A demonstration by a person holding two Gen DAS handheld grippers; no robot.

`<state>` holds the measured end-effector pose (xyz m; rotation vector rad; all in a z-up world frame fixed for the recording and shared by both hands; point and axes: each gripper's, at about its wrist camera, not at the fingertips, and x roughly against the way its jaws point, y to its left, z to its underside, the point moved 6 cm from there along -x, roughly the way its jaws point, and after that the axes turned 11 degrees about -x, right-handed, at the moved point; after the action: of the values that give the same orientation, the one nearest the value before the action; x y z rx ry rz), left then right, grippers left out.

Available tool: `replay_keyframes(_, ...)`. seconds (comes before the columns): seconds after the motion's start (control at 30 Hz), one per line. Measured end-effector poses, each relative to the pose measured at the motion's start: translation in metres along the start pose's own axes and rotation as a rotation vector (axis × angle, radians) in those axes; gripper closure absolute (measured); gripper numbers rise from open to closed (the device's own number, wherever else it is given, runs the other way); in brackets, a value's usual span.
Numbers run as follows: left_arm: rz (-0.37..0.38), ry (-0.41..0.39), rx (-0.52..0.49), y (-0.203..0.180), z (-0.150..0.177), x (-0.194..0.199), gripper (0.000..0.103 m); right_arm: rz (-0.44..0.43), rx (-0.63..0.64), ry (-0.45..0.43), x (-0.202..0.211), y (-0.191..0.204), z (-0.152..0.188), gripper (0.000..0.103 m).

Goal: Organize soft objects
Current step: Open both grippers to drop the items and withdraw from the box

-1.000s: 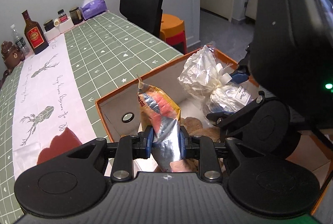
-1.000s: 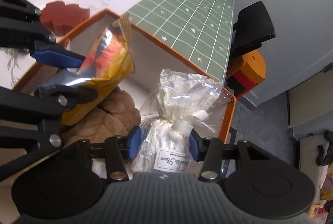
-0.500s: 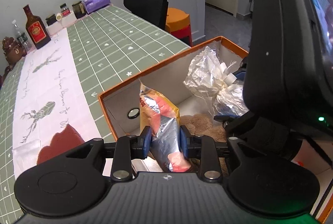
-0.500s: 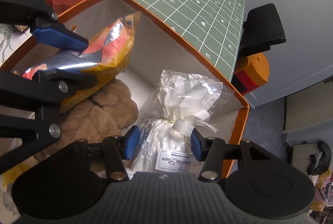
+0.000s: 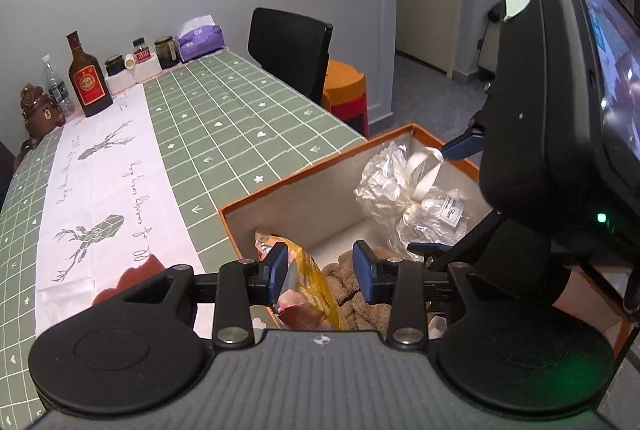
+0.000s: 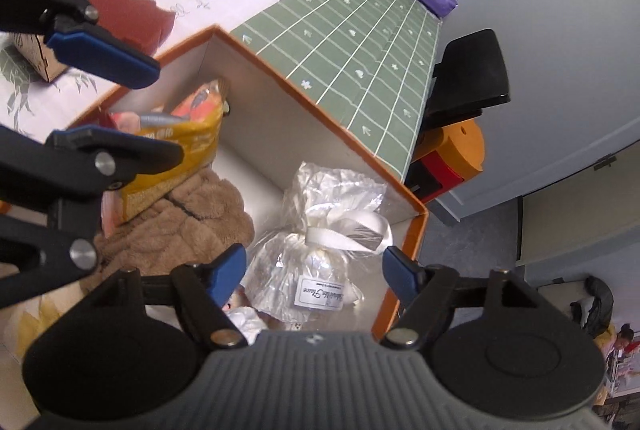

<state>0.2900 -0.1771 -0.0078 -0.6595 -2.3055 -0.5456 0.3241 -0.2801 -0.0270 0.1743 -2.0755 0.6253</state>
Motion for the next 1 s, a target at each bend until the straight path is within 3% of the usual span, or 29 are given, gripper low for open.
replay_keyframes(0.3, -0.033, -0.133, 0.056, 0.017, 0.007, 0.053, 0.060, 0.012, -0.098, -0.101, 0.049, 0.011, -0.011, 0.029)
replay_keyframes(0.5, -0.088, -0.235, 0.087, 0.034, 0.025, 0.095, 0.060, -0.020, -0.213, -0.220, 0.089, 0.038, -0.017, 0.029)
replay_keyframes(0.67, -0.148, -0.286, 0.141, 0.057, 0.051, 0.123, 0.060, -0.133, -0.333, -0.311, 0.115, 0.074, -0.015, 0.029)
replay_keyframes(0.83, -0.186, -0.324, 0.213, 0.083, 0.086, 0.150, 0.060, -0.276, -0.464, -0.353, 0.128, 0.117, -0.005, 0.029)
replay_keyframes(1.0, -0.251, -0.337, 0.283, 0.105, 0.126, 0.168, 0.060, -0.366, -0.571, -0.405, 0.135, 0.158, 0.006, 0.029)
